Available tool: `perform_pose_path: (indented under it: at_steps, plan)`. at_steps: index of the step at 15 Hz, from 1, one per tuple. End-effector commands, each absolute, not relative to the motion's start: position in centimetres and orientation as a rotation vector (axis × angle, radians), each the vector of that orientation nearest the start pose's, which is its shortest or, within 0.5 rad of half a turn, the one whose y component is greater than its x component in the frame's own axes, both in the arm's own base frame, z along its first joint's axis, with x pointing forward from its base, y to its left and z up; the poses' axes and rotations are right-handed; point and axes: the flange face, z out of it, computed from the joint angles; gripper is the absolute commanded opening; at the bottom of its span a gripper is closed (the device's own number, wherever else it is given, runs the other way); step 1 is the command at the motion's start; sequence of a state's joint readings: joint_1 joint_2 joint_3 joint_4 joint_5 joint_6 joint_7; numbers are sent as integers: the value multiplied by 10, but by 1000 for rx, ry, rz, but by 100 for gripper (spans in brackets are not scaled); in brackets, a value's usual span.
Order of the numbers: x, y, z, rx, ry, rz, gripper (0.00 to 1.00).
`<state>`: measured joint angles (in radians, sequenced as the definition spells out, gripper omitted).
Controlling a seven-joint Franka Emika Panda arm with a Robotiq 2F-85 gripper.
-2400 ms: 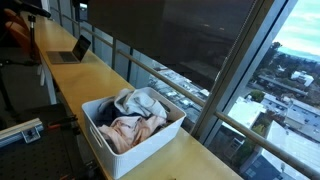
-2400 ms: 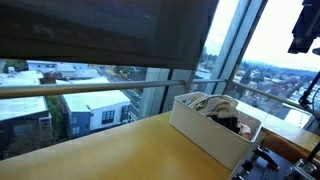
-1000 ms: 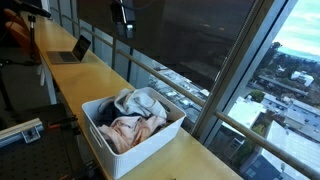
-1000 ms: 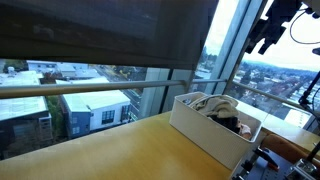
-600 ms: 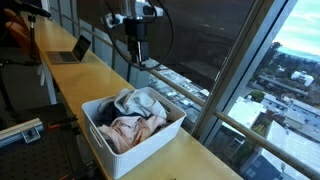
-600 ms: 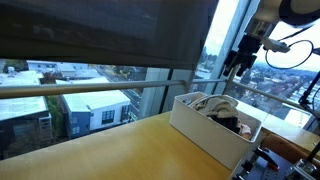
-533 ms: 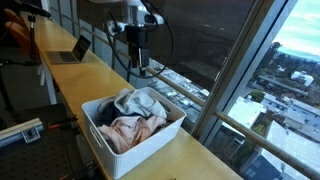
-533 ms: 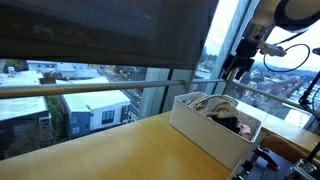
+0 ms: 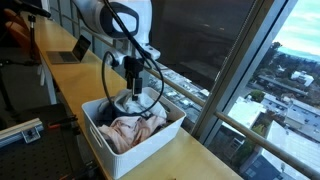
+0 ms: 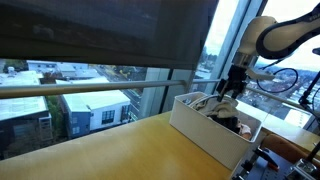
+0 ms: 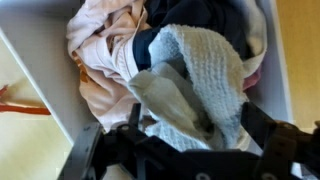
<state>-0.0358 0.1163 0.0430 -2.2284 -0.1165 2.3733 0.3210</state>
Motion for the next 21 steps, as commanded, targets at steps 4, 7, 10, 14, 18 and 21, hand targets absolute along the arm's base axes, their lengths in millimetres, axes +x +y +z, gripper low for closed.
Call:
perform_pose_path:
  at_steps: [4,7,10,14,18,21]
  plan:
    - [534,-27,247,-3171,459,37,100]
    - [533,-33,219,-3167,479,81,100]
    - [535,-33,202,-3150,498,106,93]
    - [539,-25,207,-3133,518,101,60]
    - [543,-11,248,-3122,493,65,31]
    - [544,-4,295,-3107,481,33,7]
